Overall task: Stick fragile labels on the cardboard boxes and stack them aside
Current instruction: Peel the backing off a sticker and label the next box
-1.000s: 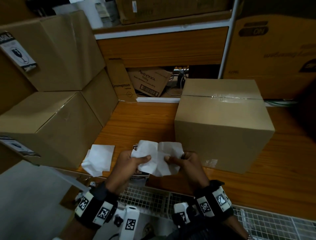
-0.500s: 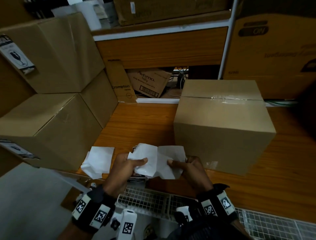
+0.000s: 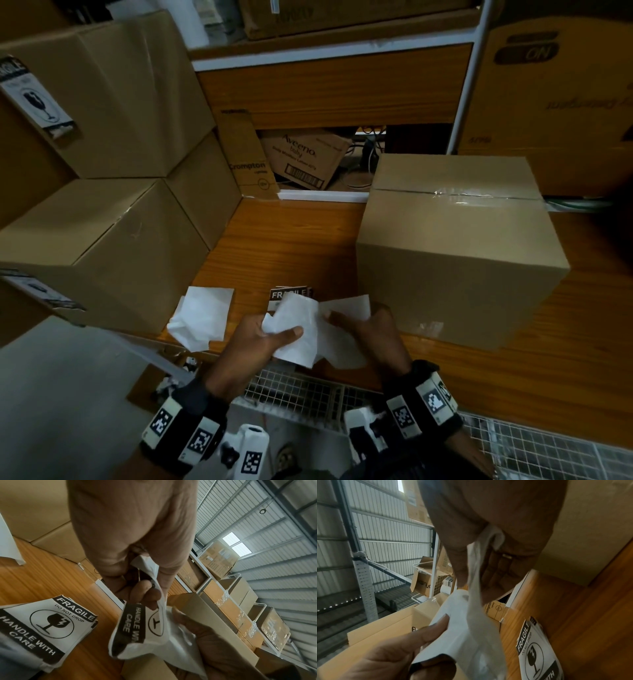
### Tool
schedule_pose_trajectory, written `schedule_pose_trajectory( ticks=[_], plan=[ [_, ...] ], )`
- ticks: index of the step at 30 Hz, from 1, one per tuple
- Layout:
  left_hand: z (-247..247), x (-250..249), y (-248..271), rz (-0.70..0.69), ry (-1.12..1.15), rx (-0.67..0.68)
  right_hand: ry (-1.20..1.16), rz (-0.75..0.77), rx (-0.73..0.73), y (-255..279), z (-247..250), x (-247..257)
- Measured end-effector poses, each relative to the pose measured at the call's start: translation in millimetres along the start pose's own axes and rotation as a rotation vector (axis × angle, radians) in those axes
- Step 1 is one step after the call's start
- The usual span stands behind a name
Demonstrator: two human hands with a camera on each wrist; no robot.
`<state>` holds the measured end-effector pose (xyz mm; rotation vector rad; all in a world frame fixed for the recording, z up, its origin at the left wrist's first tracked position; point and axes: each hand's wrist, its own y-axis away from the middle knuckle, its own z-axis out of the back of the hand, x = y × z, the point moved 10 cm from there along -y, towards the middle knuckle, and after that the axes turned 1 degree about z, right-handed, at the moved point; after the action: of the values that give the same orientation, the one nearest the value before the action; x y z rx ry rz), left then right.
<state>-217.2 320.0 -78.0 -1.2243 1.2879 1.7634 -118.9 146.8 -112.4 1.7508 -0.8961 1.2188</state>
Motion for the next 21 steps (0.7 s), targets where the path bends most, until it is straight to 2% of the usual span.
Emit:
schedule_pose_trajectory(
  ticks=[8, 15, 18, 21],
  plan=[
    [18, 9, -14, 0.006, 0.108, 0.076, -0.018, 0.042, -0.112, -11, -5, -7],
    [18, 1, -27, -0.001, 0.195, 0.26, 0.01, 0.073, -0.204, -18, -20, -16],
    [18, -2, -32, -0.031, 0.193, 0.386, 0.009, 0.07, -0.198, -21, -28, -17],
    [26, -4, -37, -0.031, 0.184, 0.438, 0.053, 0.08, -0.205, -23, -34, -18]
  ],
)
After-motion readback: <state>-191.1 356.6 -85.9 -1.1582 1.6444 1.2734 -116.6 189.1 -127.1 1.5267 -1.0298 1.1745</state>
